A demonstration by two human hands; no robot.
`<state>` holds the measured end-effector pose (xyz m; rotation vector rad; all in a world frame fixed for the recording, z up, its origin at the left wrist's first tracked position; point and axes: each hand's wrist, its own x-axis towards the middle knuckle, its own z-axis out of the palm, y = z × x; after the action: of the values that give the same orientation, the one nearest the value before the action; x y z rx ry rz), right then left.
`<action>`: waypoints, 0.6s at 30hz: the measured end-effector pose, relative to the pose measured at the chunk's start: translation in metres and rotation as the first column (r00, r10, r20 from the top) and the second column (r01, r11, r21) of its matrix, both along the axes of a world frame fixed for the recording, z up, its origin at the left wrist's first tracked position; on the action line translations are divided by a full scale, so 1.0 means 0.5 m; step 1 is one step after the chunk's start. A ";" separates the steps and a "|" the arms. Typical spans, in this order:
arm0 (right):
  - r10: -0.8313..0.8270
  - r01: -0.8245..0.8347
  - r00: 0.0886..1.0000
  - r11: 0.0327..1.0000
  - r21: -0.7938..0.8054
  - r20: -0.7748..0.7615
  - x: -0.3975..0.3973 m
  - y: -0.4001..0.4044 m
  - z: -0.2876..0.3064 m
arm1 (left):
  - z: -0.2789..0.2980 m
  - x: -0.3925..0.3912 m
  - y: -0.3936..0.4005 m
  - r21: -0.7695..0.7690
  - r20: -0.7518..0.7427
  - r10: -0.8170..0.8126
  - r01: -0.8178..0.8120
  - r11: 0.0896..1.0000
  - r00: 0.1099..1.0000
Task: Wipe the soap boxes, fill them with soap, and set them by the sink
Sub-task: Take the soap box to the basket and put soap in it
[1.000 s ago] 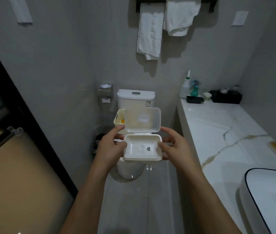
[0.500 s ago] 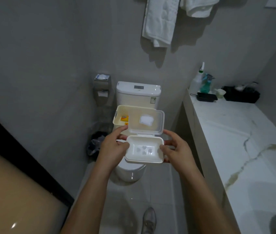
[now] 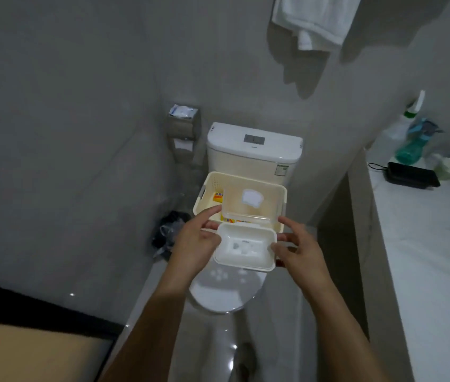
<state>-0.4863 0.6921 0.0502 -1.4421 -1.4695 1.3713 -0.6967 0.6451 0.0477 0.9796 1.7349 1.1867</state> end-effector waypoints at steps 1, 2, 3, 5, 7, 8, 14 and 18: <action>0.011 -0.011 1.000 1.000 -0.009 0.011 0.000 0.024 -0.015 | -0.015 -0.001 0.020 -0.001 0.002 -0.003 0.003 1.000 1.000; 0.022 -0.022 0.999 1.000 -0.019 0.023 -0.001 0.045 -0.033 | -0.031 -0.003 0.038 -0.009 0.005 -0.001 0.001 1.000 1.000; 0.032 -0.031 0.999 0.999 -0.033 0.035 -0.002 0.061 -0.052 | -0.049 -0.005 0.054 -0.025 0.015 0.005 -0.004 1.000 1.000; 0.042 -0.038 0.997 0.997 -0.063 0.060 -0.006 0.088 -0.095 | -0.088 -0.012 0.080 -0.055 0.034 0.011 -0.009 0.998 0.999; 0.033 -0.026 0.997 0.995 -0.095 0.076 -0.012 0.108 -0.141 | -0.134 -0.016 0.101 -0.093 0.029 -0.005 0.007 0.996 1.000; 0.028 -0.018 0.996 0.994 -0.112 0.084 -0.016 0.117 -0.168 | -0.161 -0.019 0.110 -0.116 0.030 -0.007 0.010 0.993 1.000; 0.002 0.022 0.991 0.985 -0.172 0.136 -0.041 0.136 -0.349 | -0.343 -0.040 0.138 -0.225 0.072 -0.004 0.020 0.974 0.997; -0.023 0.063 0.982 0.975 -0.212 0.189 -0.064 0.129 -0.475 | -0.456 -0.058 0.148 -0.264 0.057 -0.041 0.055 0.963 0.998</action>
<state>-0.5185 0.7564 -0.1874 -1.7710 -1.4263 1.4383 -0.7257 0.7190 -0.1805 0.8179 1.7649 0.9111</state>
